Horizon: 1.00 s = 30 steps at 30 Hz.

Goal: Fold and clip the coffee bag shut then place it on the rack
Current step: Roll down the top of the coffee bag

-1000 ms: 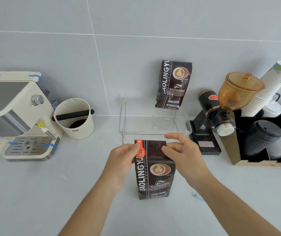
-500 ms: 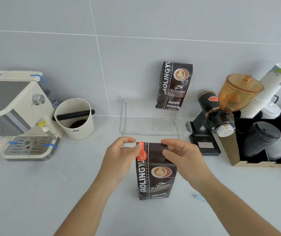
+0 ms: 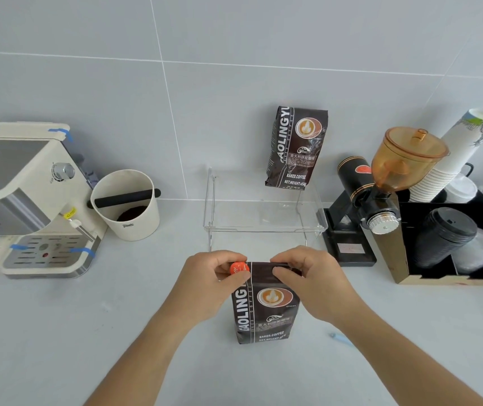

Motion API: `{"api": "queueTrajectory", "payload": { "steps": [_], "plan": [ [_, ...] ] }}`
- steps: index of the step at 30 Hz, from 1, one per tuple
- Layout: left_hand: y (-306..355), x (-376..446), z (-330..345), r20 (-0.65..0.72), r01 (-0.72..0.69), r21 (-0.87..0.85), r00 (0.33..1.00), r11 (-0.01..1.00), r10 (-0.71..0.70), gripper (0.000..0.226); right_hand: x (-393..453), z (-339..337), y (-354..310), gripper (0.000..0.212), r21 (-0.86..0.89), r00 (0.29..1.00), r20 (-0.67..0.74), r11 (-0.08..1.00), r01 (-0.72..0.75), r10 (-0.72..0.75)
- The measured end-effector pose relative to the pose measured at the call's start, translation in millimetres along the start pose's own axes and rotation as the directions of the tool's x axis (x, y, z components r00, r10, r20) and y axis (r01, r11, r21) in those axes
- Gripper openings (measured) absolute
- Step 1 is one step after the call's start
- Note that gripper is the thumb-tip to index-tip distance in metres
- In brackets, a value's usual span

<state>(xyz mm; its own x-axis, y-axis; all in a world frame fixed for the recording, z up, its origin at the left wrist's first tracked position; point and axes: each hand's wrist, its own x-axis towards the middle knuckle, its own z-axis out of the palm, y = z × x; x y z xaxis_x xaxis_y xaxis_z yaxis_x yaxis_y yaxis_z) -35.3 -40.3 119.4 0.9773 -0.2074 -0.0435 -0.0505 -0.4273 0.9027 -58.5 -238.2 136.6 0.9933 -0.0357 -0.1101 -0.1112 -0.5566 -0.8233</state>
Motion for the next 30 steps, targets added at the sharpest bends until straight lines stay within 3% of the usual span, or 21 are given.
{"api": "queueTrajectory", "payload": {
  "steps": [8, 12, 15, 18, 23, 25, 27, 30],
  "plan": [
    [-1.6, -0.8, -0.3, -0.042, -0.091, 0.049, 0.995, 0.995, 0.093, 0.024, 1.6, -1.1, 3.1, 0.014, 0.059, 1.000, 0.012, 0.998, 0.010, -0.011],
    [-4.7, -1.3, 2.5, 0.018, 0.015, -0.141, 1.000, 0.990, -0.013, 0.019, 1.1, -1.5, 1.9, 0.019, 0.240, 0.997, 0.016, 0.968, -0.071, 0.069],
    [-4.9, -1.6, 4.1, 0.024, 0.051, -0.264, 0.999, 0.963, -0.047, 0.029, 0.1, -1.5, -0.8, 0.016, 0.401, 0.994, 0.015, 0.910, -0.106, 0.110],
    [-3.7, -0.9, 8.7, 0.025, 0.064, -0.292, 0.998, 0.954, -0.059, 0.028, 1.1, 0.7, 0.6, 0.017, 0.426, 0.988, 0.025, 0.892, -0.148, 0.152],
    [-2.5, -1.3, 8.7, 0.066, 0.159, -0.264, 0.987, 0.951, -0.147, 0.020, 4.1, 0.4, 2.7, 0.014, 0.384, 0.971, 0.076, 0.893, -0.237, 0.225],
    [-2.2, -3.4, 5.8, 0.128, 0.175, -0.234, 0.981, 0.956, -0.148, 0.030, 4.8, -0.1, 2.9, 0.013, 0.368, 0.961, 0.087, 0.888, -0.275, 0.261],
    [-3.2, -5.4, 4.7, 0.134, 0.145, -0.143, 0.983, 0.979, -0.126, 0.040, 5.4, 0.4, 1.6, 0.016, 0.359, 0.954, 0.107, 0.884, -0.299, 0.280],
    [-4.8, -6.9, 4.6, 0.095, 0.086, 0.009, 0.992, 0.996, -0.087, 0.035, 6.0, 1.1, 1.5, 0.016, 0.299, 0.949, 0.129, 0.901, -0.315, 0.289]
  ]
}}
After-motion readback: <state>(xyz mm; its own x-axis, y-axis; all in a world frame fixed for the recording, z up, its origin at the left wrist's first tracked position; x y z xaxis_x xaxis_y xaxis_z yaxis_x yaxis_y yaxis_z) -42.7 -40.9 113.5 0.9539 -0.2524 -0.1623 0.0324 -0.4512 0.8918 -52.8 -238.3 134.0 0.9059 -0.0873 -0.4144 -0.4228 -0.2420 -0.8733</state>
